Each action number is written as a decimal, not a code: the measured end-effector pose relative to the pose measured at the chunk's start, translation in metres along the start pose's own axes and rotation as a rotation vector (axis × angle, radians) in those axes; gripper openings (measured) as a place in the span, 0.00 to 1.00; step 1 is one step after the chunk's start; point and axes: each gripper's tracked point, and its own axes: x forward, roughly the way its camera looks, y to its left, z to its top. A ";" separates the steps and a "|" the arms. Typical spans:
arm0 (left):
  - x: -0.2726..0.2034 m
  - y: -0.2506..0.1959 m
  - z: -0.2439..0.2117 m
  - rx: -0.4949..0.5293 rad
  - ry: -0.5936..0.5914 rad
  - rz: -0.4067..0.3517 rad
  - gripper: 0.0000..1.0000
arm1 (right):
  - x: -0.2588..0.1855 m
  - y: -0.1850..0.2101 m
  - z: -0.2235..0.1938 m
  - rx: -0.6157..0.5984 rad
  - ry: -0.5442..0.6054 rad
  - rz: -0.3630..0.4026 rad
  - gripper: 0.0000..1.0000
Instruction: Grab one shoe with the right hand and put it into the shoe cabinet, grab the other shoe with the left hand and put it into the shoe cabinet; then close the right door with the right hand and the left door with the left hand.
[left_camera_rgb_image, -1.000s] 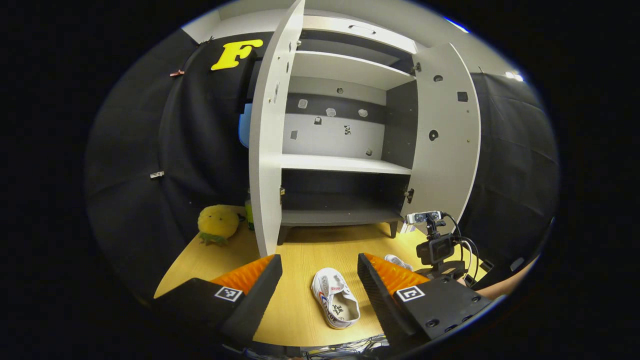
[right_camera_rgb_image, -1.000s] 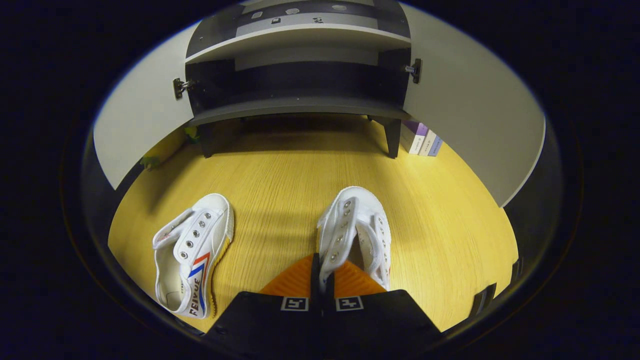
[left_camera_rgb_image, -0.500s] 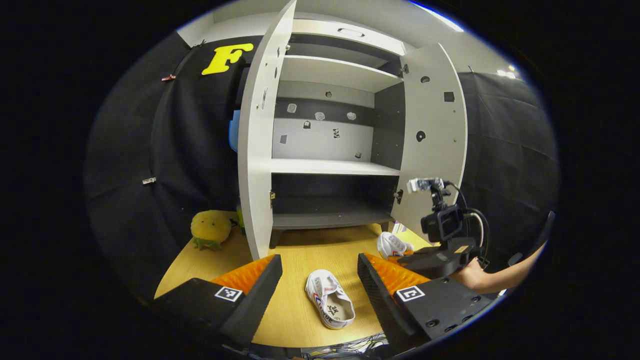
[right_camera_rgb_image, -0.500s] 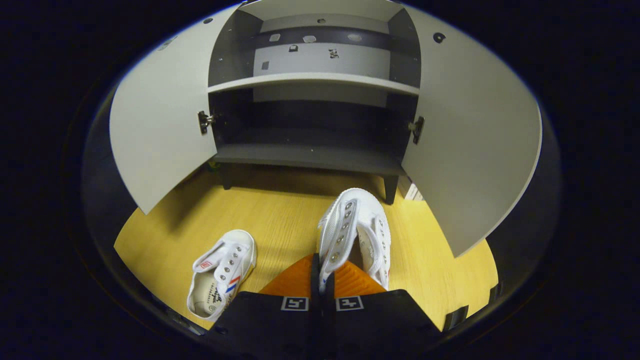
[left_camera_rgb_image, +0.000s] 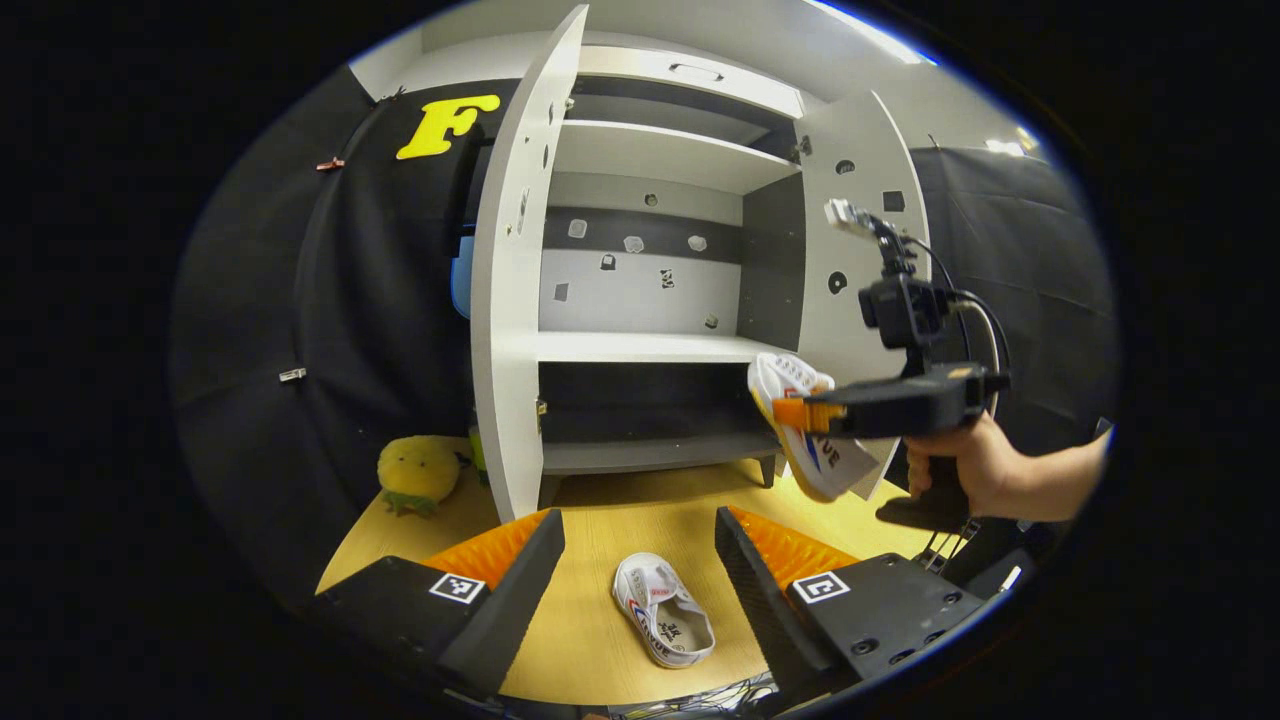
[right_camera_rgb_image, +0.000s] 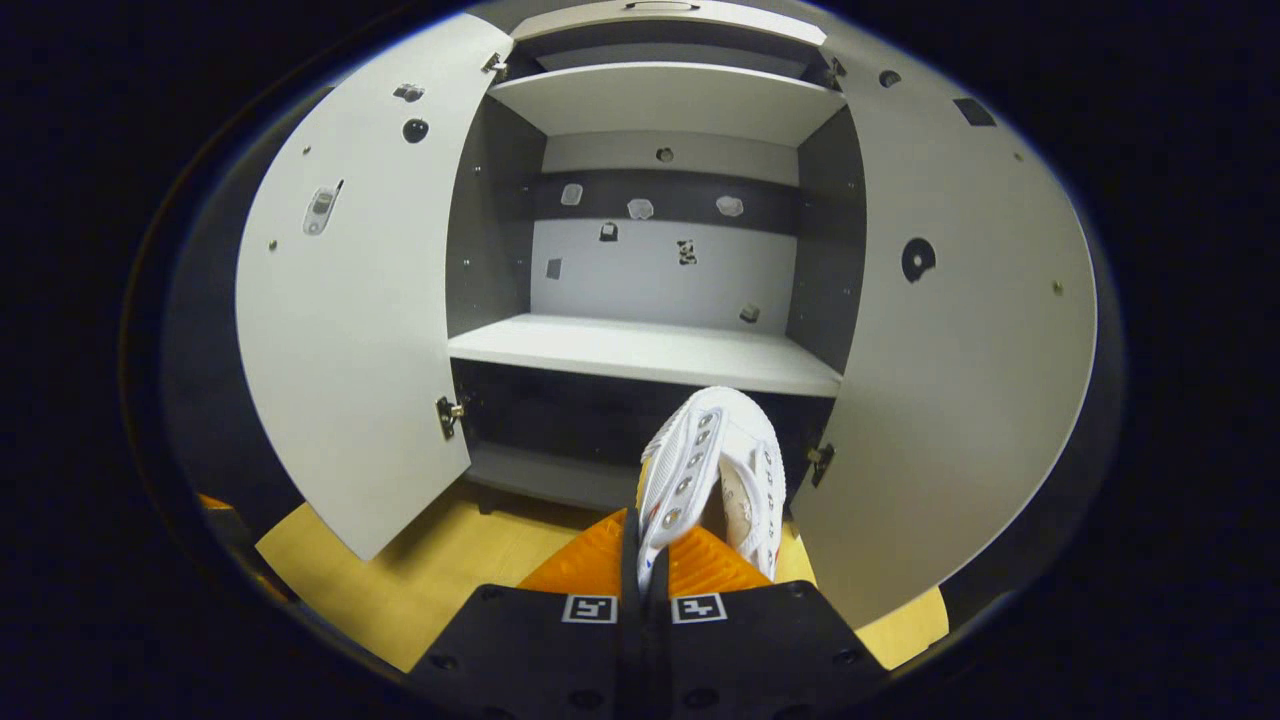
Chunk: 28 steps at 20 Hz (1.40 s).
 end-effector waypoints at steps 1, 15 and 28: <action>0.002 0.000 0.002 0.001 -0.007 0.000 0.95 | 0.001 0.000 0.017 -0.013 -0.022 0.001 0.05; 0.045 0.012 0.046 0.012 -0.074 0.161 0.95 | 0.140 -0.024 0.184 -0.111 -0.208 0.059 0.05; 0.038 0.036 0.064 0.002 -0.090 0.406 0.95 | 0.308 -0.063 0.159 -0.138 0.077 0.022 0.05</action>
